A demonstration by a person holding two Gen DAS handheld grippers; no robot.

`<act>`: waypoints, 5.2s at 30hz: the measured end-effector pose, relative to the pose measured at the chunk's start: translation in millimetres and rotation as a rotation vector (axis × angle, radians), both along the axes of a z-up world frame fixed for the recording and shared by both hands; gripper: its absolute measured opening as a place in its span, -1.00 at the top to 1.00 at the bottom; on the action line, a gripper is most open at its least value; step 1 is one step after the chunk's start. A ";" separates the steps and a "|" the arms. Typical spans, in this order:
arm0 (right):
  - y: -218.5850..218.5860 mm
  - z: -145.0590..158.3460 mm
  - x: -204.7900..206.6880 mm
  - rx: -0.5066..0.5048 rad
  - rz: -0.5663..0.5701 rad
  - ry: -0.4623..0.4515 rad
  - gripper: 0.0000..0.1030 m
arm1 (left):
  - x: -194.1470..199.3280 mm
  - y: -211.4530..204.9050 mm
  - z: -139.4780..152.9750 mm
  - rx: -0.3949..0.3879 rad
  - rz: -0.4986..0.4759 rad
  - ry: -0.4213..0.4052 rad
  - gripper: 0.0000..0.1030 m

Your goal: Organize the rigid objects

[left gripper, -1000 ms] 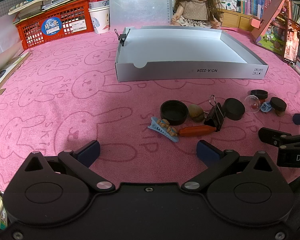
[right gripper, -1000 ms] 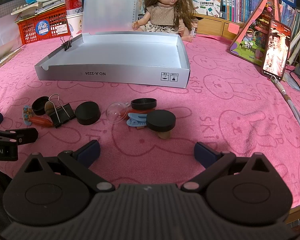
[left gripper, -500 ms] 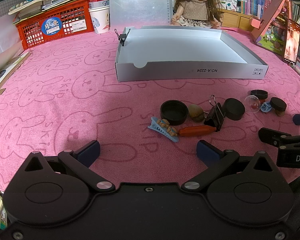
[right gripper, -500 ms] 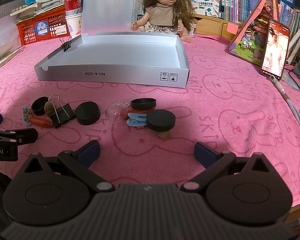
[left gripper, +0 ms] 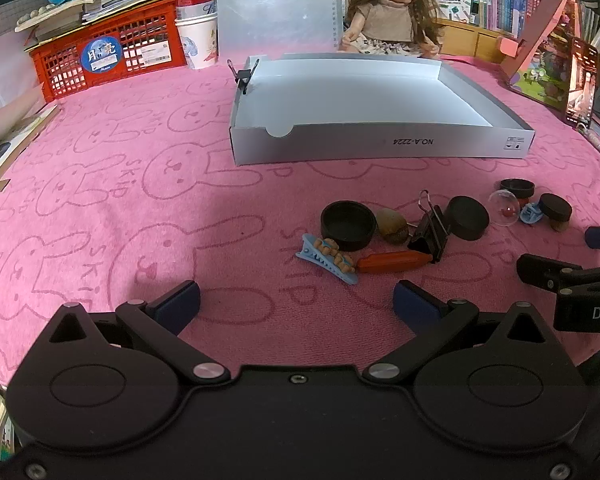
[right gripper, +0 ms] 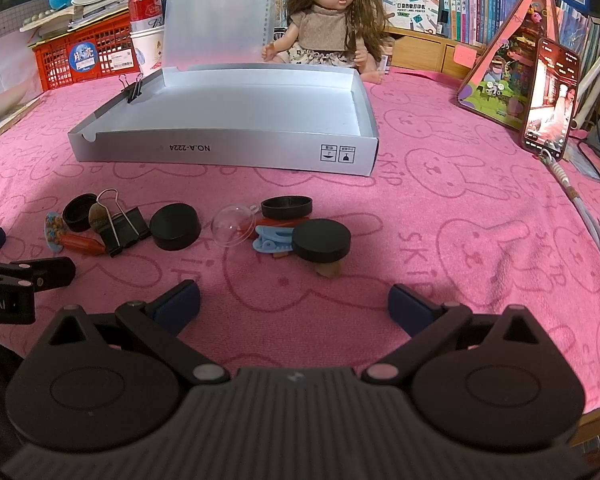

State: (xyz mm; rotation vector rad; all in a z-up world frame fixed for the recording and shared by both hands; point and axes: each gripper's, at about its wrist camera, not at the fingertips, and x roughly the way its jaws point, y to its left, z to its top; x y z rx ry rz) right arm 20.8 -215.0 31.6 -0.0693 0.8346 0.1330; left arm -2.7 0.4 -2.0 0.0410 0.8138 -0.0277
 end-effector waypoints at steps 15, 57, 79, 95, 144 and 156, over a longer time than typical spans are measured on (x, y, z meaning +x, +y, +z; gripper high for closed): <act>-0.3 1.4 -0.7 0.008 0.015 -0.013 -1.00 | -3.9 1.0 1.8 -0.005 -0.023 -0.018 -0.94; -27.4 2.8 12.2 0.033 0.011 -0.101 0.09 | -4.3 6.8 12.9 0.045 -0.375 -0.130 0.00; -29.2 5.3 15.8 0.046 -0.032 -0.096 0.46 | 2.0 12.4 10.8 0.046 -0.362 -0.130 0.40; -27.9 15.6 -0.7 0.121 0.076 -0.117 -0.05 | 3.3 25.0 12.5 0.035 -0.249 -0.143 0.39; -46.9 1.7 19.1 0.110 -0.059 -0.084 -0.22 | -1.7 25.0 6.0 0.074 -0.251 -0.150 0.14; -39.2 -1.6 11.2 0.042 -0.018 -0.120 0.12 | -12.4 14.3 2.8 0.139 -0.316 -0.187 0.29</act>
